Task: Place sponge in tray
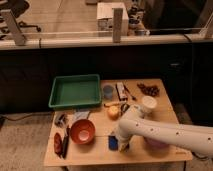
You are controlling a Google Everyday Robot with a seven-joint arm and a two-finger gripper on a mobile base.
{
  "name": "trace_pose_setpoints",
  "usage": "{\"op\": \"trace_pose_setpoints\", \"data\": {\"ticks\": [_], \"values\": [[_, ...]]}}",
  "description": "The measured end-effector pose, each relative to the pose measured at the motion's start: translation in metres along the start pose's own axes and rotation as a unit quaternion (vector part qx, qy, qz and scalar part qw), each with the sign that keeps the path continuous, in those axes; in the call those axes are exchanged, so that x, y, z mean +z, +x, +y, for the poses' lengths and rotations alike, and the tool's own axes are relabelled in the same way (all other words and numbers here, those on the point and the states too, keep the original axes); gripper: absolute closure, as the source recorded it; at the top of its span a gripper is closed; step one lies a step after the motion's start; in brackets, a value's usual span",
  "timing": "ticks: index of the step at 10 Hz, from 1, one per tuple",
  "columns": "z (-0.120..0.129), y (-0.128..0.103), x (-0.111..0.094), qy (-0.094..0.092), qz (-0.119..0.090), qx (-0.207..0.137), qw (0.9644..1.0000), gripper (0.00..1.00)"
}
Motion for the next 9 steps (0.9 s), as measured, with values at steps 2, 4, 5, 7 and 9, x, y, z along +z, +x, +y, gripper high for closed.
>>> {"op": "trace_pose_setpoints", "data": {"ticks": [2,4,5,7,9], "values": [[0.001,-0.002,-0.001,0.003,-0.001,0.001,1.0000,0.67],[0.000,-0.005,-0.005,0.007,-0.001,-0.001,1.0000,0.79],[0.000,-0.006,-0.007,0.009,-0.001,-0.001,1.0000,0.80],[-0.002,-0.009,-0.010,0.014,-0.002,0.000,0.9999,0.84],[-0.004,-0.010,-0.014,0.017,-0.002,-0.001,0.9999,0.85]]}}
